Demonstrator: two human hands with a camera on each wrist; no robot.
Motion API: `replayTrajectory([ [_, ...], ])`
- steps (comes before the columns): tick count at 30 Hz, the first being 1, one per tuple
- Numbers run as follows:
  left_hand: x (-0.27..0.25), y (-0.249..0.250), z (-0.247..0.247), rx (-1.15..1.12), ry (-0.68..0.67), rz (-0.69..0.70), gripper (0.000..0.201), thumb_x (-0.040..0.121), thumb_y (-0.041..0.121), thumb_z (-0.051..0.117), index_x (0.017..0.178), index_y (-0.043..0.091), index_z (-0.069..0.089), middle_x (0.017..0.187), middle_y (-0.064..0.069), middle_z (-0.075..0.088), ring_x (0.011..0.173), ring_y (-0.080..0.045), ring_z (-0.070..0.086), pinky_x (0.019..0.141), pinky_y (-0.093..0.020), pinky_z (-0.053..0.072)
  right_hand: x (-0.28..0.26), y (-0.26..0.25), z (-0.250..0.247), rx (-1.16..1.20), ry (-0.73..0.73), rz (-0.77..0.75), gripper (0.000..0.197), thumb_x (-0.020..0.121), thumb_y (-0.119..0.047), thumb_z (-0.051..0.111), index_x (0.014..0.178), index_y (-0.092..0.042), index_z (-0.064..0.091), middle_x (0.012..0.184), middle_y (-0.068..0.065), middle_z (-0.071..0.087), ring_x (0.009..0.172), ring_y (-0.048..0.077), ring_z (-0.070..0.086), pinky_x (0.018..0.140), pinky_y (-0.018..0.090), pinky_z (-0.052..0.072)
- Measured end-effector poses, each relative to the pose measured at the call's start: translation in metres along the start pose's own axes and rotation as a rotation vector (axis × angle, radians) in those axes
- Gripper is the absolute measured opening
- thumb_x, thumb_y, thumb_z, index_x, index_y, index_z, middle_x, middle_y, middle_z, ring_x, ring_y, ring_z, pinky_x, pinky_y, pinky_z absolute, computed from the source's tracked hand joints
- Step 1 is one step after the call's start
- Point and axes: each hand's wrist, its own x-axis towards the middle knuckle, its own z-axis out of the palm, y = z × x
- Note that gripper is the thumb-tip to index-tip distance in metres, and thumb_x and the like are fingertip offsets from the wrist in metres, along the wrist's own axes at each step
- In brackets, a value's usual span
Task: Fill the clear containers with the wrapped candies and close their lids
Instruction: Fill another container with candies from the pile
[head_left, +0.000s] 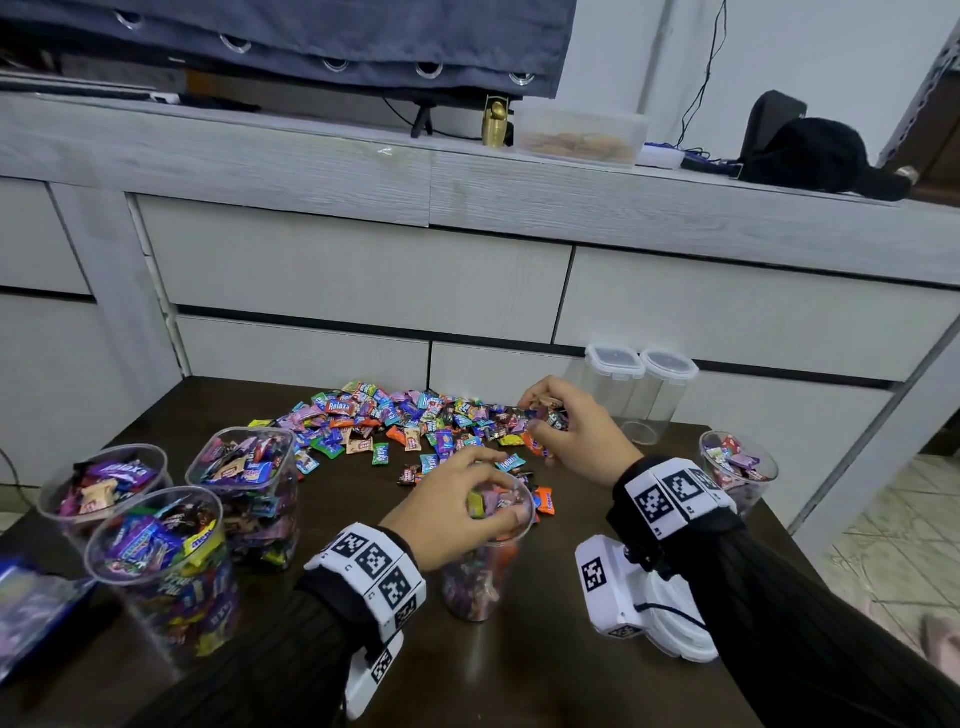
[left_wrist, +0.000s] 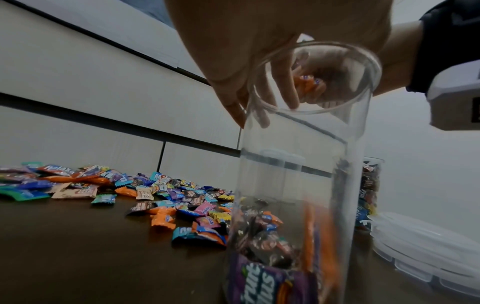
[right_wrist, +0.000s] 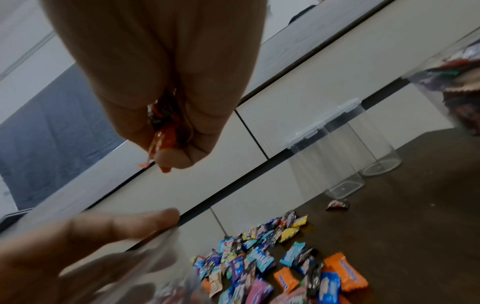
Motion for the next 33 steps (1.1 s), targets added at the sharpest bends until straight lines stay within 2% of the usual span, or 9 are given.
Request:
replayTrajectory([
  [3, -0.006, -0.004, -0.001, -0.182, 0.018, -0.092, 0.069, 0.058, 0.069, 0.075, 0.114, 0.048, 0.04, 0.129, 0.017, 0.05, 0.115, 0.003, 0.054, 0.099, -0.027, 0.048, -0.009, -0.006, 0.012, 0.103, 0.007, -0.034, 0.017, 0.089, -0.005, 0.059, 0.101, -0.018, 0.056, 0.09, -0.015, 0.059, 0.073, 0.001, 0.058, 0.066, 0.022, 0.051],
  [6, -0.014, -0.012, -0.001, -0.301, -0.013, -0.129, 0.111, 0.044, 0.062, 0.088, 0.135, 0.044, 0.026, 0.137, 0.017, 0.047, 0.124, 0.0, 0.051, 0.103, -0.027, 0.047, -0.02, -0.013, 0.025, 0.101, -0.015, -0.107, 0.02, 0.087, -0.005, 0.06, 0.1, -0.019, 0.057, 0.1, -0.008, 0.061, 0.09, 0.001, 0.058, 0.082, 0.021, 0.048],
  [8, -0.016, -0.015, -0.002, -0.314, -0.031, -0.126, 0.121, 0.043, 0.056, 0.092, 0.141, 0.044, 0.02, 0.138, 0.014, 0.05, 0.123, 0.003, 0.052, 0.105, -0.028, 0.045, -0.027, -0.016, 0.035, 0.019, -0.048, -0.173, 0.02, 0.086, -0.005, 0.061, 0.103, -0.015, 0.059, 0.103, 0.001, 0.059, 0.096, 0.01, 0.055, 0.087, 0.02, 0.043],
  [11, -0.015, -0.017, -0.006, -0.305, -0.028, -0.139, 0.121, 0.043, 0.054, 0.092, 0.138, 0.054, 0.016, 0.132, 0.016, 0.056, 0.117, 0.006, 0.055, 0.104, -0.027, 0.045, -0.035, -0.017, 0.047, -0.116, -0.133, -0.258, 0.021, 0.088, -0.007, 0.059, 0.109, -0.009, 0.059, 0.105, 0.003, 0.05, 0.095, 0.008, 0.046, 0.084, 0.011, 0.033],
  [16, -0.012, -0.02, -0.009, -0.262, -0.065, -0.138, 0.127, 0.045, 0.051, 0.092, 0.142, 0.056, 0.009, 0.126, 0.015, 0.062, 0.116, 0.007, 0.055, 0.107, -0.033, 0.043, -0.041, -0.017, 0.054, -0.232, -0.214, -0.319, 0.024, 0.091, -0.015, 0.057, 0.114, -0.012, 0.061, 0.109, 0.006, 0.051, 0.101, 0.013, 0.045, 0.082, 0.012, 0.026],
  [21, -0.013, -0.024, -0.011, -0.272, -0.058, -0.127, 0.121, 0.042, 0.056, 0.092, 0.129, 0.075, 0.009, 0.133, 0.012, 0.057, 0.125, -0.01, 0.053, 0.109, -0.044, 0.041, -0.039, -0.017, 0.054, -0.186, -0.215, -0.283, 0.026, 0.084, -0.026, 0.069, 0.107, -0.013, 0.068, 0.117, 0.005, 0.054, 0.111, 0.014, 0.049, 0.093, 0.014, 0.032],
  [26, -0.017, -0.031, -0.01, -0.334, -0.07, -0.058, 0.116, 0.042, 0.066, 0.087, 0.135, 0.068, 0.018, 0.13, 0.015, 0.06, 0.122, 0.0, 0.054, 0.106, -0.033, 0.044, -0.041, -0.016, 0.059, -0.008, -0.139, -0.243, 0.03, 0.079, -0.029, 0.075, 0.105, -0.017, 0.065, 0.106, -0.001, 0.058, 0.096, 0.007, 0.057, 0.084, 0.015, 0.045],
  [30, -0.022, -0.039, -0.01, -0.484, -0.004, -0.127, 0.095, 0.055, 0.091, 0.055, 0.139, 0.053, 0.03, 0.13, 0.021, 0.058, 0.122, 0.001, 0.054, 0.103, -0.03, 0.045, -0.034, 0.006, 0.056, 0.189, 0.227, -0.029, 0.026, 0.087, -0.029, 0.065, 0.111, -0.028, 0.055, 0.113, -0.01, 0.06, 0.101, 0.002, 0.059, 0.086, 0.027, 0.051],
  [33, -0.017, -0.057, -0.014, -0.284, 0.222, -0.268, 0.073, 0.076, 0.082, 0.043, 0.136, 0.04, 0.037, 0.137, 0.019, 0.052, 0.128, -0.001, 0.048, 0.112, -0.036, 0.035, -0.023, 0.044, 0.051, 0.004, 0.122, 0.309, 0.065, 0.085, -0.031, 0.069, 0.138, -0.012, 0.035, 0.142, 0.006, 0.042, 0.131, 0.018, 0.041, 0.109, 0.036, 0.035],
])
